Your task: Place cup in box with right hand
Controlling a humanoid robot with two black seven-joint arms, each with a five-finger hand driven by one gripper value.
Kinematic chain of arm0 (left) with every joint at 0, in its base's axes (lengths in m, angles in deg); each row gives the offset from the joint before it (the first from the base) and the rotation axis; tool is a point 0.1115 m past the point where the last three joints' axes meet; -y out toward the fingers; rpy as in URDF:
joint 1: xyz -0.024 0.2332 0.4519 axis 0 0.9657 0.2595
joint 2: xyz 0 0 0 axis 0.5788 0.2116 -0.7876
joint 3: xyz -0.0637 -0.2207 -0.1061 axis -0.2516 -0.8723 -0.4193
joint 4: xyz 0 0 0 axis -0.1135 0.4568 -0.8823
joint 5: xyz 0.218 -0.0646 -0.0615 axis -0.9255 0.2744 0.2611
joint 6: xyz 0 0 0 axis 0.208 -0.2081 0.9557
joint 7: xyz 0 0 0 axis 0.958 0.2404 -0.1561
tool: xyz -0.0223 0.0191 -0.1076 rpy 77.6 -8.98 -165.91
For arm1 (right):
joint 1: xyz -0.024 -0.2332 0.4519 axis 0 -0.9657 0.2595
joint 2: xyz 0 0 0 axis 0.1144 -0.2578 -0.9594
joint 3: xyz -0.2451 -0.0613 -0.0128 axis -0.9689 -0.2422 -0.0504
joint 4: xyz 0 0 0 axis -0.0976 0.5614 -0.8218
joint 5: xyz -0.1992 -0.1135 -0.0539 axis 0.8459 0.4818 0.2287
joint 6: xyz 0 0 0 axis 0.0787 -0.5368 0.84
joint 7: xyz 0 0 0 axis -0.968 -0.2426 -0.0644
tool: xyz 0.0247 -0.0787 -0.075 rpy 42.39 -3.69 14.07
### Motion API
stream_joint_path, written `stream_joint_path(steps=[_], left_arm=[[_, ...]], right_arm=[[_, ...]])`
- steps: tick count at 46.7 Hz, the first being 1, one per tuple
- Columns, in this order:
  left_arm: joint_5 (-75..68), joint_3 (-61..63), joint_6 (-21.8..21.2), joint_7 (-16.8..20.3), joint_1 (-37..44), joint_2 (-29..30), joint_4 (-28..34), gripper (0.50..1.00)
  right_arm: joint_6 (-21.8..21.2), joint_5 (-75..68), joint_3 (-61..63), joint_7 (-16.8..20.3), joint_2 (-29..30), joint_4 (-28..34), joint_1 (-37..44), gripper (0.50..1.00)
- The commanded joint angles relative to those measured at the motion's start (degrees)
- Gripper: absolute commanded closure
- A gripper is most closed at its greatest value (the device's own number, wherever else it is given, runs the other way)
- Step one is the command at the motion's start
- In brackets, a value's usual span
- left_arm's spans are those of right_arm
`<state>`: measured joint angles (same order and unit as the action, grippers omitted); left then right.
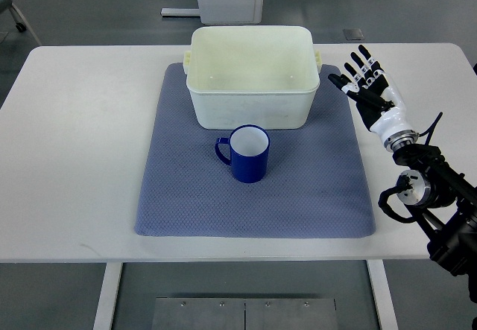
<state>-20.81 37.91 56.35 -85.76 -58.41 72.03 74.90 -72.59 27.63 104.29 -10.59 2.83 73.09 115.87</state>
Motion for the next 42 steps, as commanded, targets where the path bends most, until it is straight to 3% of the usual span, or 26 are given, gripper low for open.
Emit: stream_joint_path(steps=[1, 42], left_arm=[[-0.1, 0.1, 0.1, 0.0, 0.0, 0.0, 0.0, 0.5], [0.1, 0.0, 0.0, 0.0, 0.2, 0.0, 0.0, 0.5]], right_arm=[[0.0, 0.0, 0.0, 0.0, 0.0, 0.0, 0.0, 0.5], [-1.7, -5.4, 0.2, 0.2, -0.1, -0.3, 0.2, 0.5]])
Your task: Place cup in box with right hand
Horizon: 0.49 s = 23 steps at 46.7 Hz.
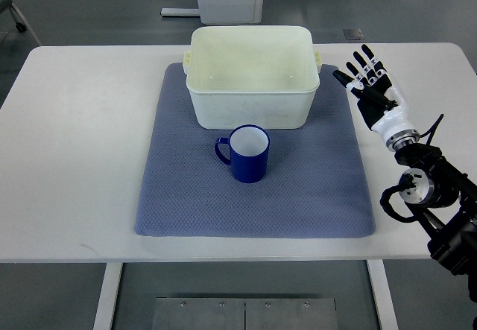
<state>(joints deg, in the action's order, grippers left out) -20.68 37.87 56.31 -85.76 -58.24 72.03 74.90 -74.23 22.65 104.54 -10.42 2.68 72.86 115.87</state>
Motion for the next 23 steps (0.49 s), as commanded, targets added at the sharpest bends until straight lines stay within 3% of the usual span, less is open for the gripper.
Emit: stream_joint_path(steps=[1, 23], left_arm=[[0.0, -0.1, 0.0, 0.0, 0.0, 0.0, 0.0, 0.5], [0.0, -0.1, 0.0, 0.0, 0.0, 0.0, 0.0, 0.5]], right_arm=[[0.0, -0.5, -0.1, 0.0, 0.1, 0.0, 0.2, 0.5], [0.0, -0.3, -4.2, 0.2, -2.4, -0.1, 1.7, 0.5]])
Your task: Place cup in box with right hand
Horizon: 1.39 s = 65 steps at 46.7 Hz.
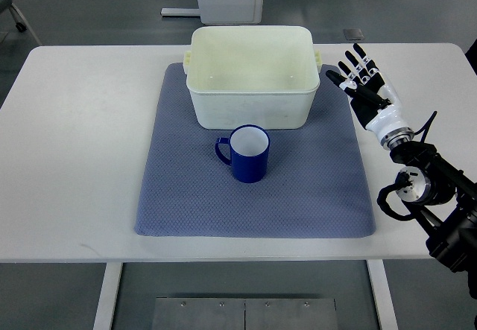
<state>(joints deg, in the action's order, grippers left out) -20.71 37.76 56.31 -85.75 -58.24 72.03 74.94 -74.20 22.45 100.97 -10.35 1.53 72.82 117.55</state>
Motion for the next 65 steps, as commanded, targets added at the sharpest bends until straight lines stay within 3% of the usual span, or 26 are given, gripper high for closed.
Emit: stream_joint_path(steps=[1, 37, 54, 65], left_arm=[[0.0, 0.2, 0.0, 0.0, 0.0, 0.0, 0.0, 0.5], [0.0, 0.0, 0.0, 0.0, 0.0, 0.0, 0.0, 0.5], [0.0, 0.0, 0.0, 0.0, 0.0, 0.0, 0.0, 0.5], [0.0, 0.2, 0.0, 0.0, 0.0, 0.0, 0.0, 0.5]], right_arm=[[0.0, -0.1, -0.9, 0.1, -1.5, -0.1, 0.0, 0.5], [0.2, -0.2, -2.0, -0.7, -1.7, 0.1, 0.0, 0.5], [0.7, -0.2, -2.2, -7.4, -1.9, 0.0, -0.5, 0.5], [0.5, 0.0, -3.1, -7.4, -3.4, 0.1, -0.5, 0.5]])
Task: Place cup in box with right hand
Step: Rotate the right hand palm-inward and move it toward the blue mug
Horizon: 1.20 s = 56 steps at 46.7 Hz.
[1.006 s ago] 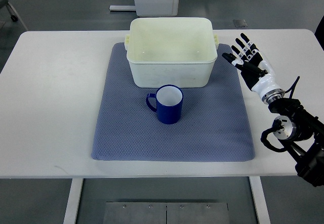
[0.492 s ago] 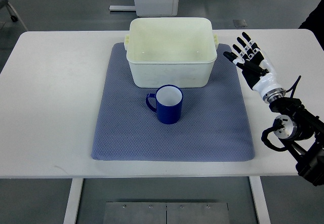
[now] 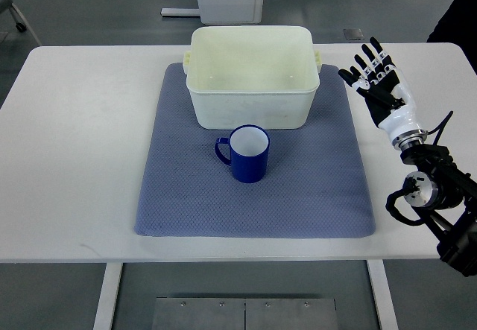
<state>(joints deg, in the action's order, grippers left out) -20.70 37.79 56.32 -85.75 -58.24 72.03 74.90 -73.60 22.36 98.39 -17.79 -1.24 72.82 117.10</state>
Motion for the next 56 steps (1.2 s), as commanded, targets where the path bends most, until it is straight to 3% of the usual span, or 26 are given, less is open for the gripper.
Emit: stream_joint_path(steps=[1, 9, 18, 34, 56], left_arm=[[0.0, 0.0, 0.0, 0.0, 0.0, 0.0, 0.0, 0.5], [0.0, 0.0, 0.0, 0.0, 0.0, 0.0, 0.0, 0.5], [0.0, 0.0, 0.0, 0.0, 0.0, 0.0, 0.1, 0.5], [0.0, 0.0, 0.0, 0.0, 0.0, 0.0, 0.0, 0.5], [0.0, 0.0, 0.0, 0.0, 0.0, 0.0, 0.0, 0.5]], right_arm=[[-0.1, 0.1, -0.9, -0.1, -1.1, 0.3, 0.0, 0.5], [-0.9, 0.2, -5.9, -0.7, -6.7, 0.6, -0.3, 0.5], [-4.5, 0.2, -12.6, -7.5, -12.7, 0.7, -0.3, 0.5], [-11.7, 0.2, -19.4, -7.5, -19.6, 4.3, -2.5, 0.5], [-12.1, 1.2, -21.4, -7.5, -21.1, 15.8, -2.5, 0.5]])
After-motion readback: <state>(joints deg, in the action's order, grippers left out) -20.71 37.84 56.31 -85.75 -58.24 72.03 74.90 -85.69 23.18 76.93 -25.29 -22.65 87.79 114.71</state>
